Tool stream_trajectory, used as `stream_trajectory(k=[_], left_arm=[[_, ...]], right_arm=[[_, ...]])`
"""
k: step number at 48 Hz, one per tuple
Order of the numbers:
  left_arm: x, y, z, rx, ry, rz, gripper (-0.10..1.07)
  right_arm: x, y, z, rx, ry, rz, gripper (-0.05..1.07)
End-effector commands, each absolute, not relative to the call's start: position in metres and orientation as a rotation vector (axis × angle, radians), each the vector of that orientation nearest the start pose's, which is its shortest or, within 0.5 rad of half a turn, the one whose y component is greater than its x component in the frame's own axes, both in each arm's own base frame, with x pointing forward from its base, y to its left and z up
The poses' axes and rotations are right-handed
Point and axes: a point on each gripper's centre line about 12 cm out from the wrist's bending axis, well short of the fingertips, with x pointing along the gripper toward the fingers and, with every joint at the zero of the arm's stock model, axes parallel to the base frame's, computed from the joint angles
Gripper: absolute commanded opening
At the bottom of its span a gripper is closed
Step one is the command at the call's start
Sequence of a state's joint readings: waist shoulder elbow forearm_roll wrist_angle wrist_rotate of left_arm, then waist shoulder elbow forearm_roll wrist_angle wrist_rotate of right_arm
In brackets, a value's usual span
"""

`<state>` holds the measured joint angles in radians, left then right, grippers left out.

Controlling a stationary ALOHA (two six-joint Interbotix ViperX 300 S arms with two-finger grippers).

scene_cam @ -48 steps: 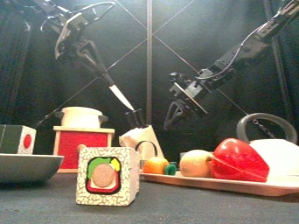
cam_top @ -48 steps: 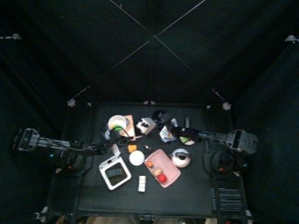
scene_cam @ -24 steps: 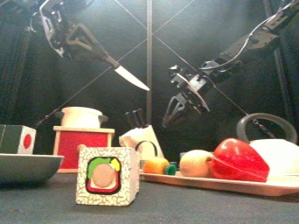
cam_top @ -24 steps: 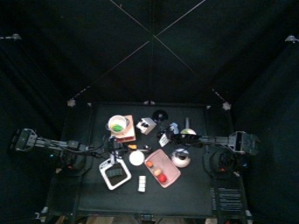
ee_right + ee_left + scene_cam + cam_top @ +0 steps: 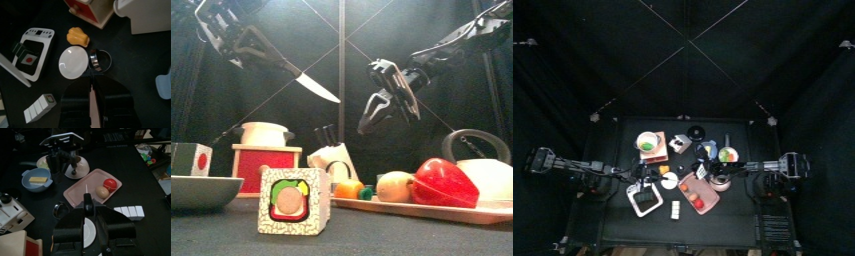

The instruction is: Grab pairing knife with other hand

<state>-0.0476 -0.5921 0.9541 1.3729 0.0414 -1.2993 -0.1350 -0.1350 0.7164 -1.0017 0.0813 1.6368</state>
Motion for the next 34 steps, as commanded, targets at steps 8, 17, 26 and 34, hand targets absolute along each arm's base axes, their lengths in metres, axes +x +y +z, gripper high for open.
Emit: stream_trajectory(k=[8, 17, 26, 34], left_arm=[[0.272, 0.004, 0.260, 0.099, 0.369, 0.022, 0.49], [0.270, 0.003, 0.258, 0.116, 0.374, 0.011, 0.49], [0.269, 0.002, 0.255, 0.106, 0.382, 0.006, 0.49], [0.269, -0.002, 0.252, 0.114, 0.387, -0.012, 0.49]], right_arm=[[0.363, -0.043, 0.217, 0.661, 0.502, -0.344, 0.21], [0.367, -0.033, 0.222, 0.638, 0.497, -0.309, 0.21], [0.369, -0.015, 0.232, 0.533, 0.490, -0.229, 0.22], [0.372, 0.006, 0.240, 0.380, 0.484, -0.136, 0.25]])
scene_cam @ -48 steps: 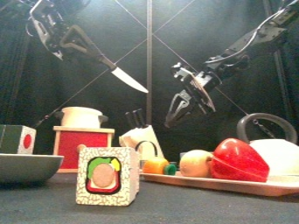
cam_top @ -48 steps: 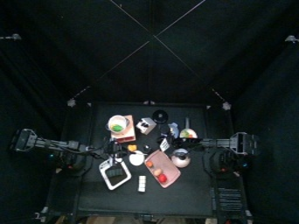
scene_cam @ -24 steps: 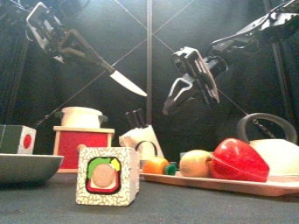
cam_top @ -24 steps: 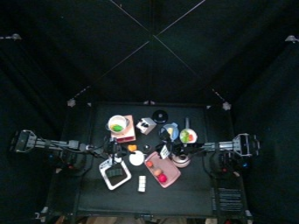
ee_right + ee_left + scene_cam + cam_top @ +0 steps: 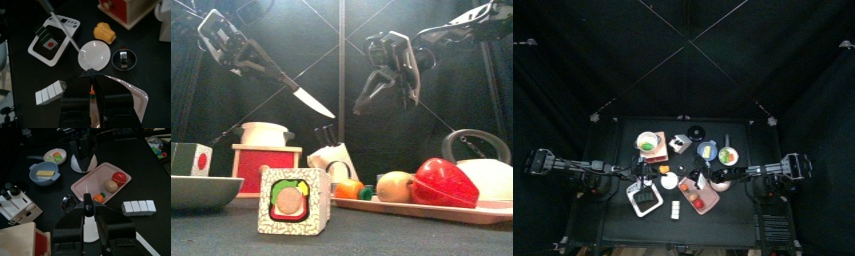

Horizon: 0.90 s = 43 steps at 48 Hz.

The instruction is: Grab pairing knife with other hand

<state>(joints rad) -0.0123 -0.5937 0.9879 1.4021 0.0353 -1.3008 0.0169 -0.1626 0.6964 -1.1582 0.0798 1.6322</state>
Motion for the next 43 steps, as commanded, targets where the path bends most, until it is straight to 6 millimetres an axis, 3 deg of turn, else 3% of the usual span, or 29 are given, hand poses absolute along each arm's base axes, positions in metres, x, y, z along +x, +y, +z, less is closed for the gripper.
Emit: stream_trajectory(k=[1, 15, 33, 43], left_arm=[[0.269, -0.003, 0.252, 0.115, 0.386, -0.016, 0.49], [0.268, -0.018, 0.252, 0.123, 0.381, -0.085, 0.49], [0.267, -0.020, 0.250, 0.118, 0.385, -0.088, 0.49], [0.267, -0.020, 0.249, 0.118, 0.388, -0.088, 0.49]], right_arm=[[0.374, 0.008, 0.241, 0.368, 0.483, -0.127, 0.25], [0.386, 0.012, 0.246, 0.289, 0.471, -0.122, 0.39], [0.403, 0.016, 0.233, 0.267, 0.502, -0.120, 0.55], [0.411, 0.014, 0.236, 0.265, 0.493, -0.133, 0.72]])
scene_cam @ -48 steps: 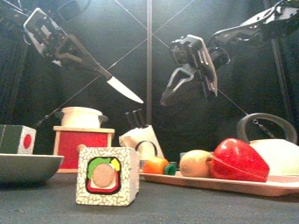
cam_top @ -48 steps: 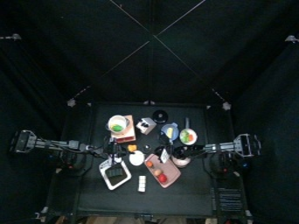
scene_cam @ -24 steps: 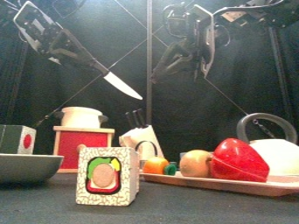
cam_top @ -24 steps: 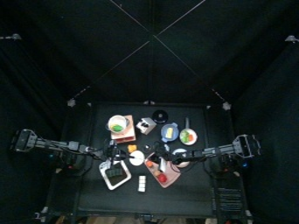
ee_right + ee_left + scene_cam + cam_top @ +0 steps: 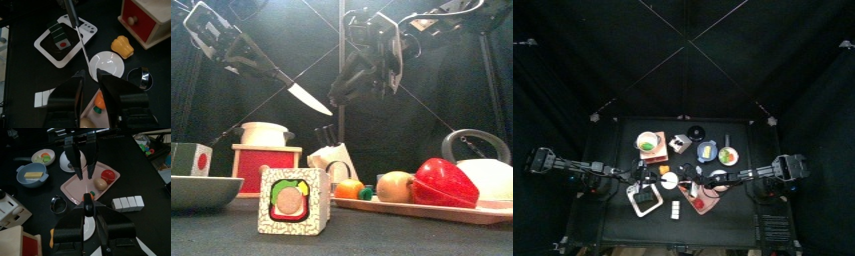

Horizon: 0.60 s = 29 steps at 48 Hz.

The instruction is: Grab pairing knife with other hand

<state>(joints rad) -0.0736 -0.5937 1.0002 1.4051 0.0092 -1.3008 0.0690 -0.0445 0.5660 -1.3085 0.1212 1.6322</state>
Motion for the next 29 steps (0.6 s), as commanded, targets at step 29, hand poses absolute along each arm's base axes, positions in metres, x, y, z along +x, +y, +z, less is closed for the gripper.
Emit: stream_trajectory(k=[29], left_arm=[[0.267, -0.020, 0.249, 0.116, 0.388, -0.088, 0.49]], right_arm=[[0.425, 0.012, 0.221, 0.248, 0.522, -0.144, 0.76]])
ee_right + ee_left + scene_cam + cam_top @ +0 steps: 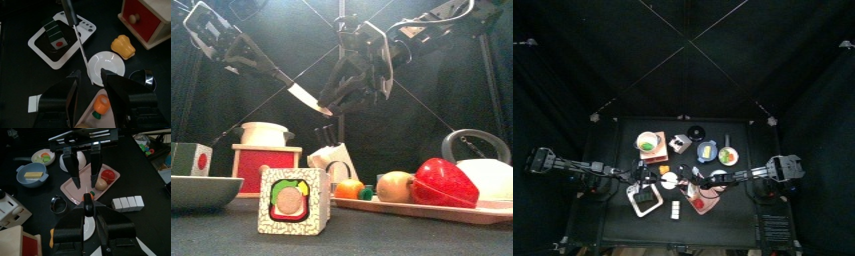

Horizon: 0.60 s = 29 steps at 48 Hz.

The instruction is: Grab pairing knife with other hand

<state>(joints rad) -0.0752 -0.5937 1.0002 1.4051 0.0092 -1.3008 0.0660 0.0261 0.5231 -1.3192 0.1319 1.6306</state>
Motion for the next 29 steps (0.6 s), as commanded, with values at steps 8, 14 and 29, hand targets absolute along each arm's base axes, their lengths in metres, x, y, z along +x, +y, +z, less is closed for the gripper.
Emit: stream_trajectory(k=[8, 14, 29], left_arm=[[0.267, -0.020, 0.249, 0.116, 0.388, -0.088, 0.49], [0.267, -0.020, 0.249, 0.118, 0.388, -0.088, 0.49], [0.266, -0.019, 0.248, 0.116, 0.390, -0.087, 0.49]], right_arm=[[0.425, 0.012, 0.221, 0.261, 0.521, -0.148, 0.76], [0.425, 0.014, 0.229, 0.328, 0.503, -0.157, 0.76], [0.410, 0.003, 0.284, 0.739, 0.405, -0.311, 0.77]])
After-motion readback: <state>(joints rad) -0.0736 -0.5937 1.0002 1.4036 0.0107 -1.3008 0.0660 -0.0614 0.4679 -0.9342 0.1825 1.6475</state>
